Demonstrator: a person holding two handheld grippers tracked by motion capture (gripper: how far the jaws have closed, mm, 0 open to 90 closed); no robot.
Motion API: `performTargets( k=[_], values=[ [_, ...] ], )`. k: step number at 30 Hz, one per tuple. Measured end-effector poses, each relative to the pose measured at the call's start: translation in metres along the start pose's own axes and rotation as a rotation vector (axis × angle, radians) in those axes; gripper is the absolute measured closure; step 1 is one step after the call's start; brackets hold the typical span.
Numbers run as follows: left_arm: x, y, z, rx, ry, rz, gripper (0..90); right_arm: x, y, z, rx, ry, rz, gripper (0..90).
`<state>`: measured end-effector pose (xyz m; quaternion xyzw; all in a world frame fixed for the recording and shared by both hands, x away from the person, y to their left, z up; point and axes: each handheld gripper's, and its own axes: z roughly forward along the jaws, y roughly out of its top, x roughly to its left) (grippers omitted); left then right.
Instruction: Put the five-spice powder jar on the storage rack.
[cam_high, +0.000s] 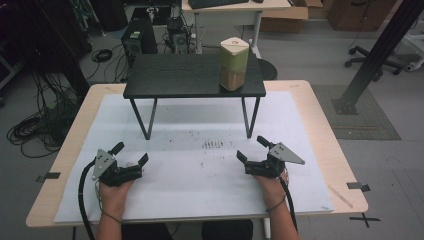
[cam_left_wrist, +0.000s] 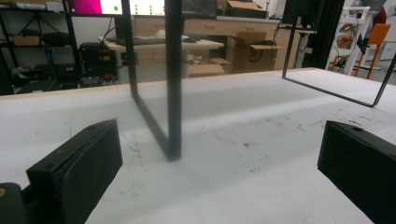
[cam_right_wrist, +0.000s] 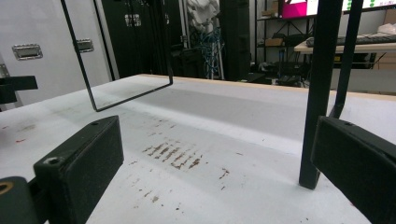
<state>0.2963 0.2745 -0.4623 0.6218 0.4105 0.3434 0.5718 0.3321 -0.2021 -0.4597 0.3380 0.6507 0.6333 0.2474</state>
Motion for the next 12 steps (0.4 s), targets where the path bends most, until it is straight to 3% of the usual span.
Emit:
performTargets(
  k=[12],
  values=[
    [-0.0003, 0.0000, -0.0003, -0.003, -0.006, 0.001, 0.2, 0.0000, 0.0000, -0.0003, 0.001, -0.004, 0.000, 2.2]
  ],
)
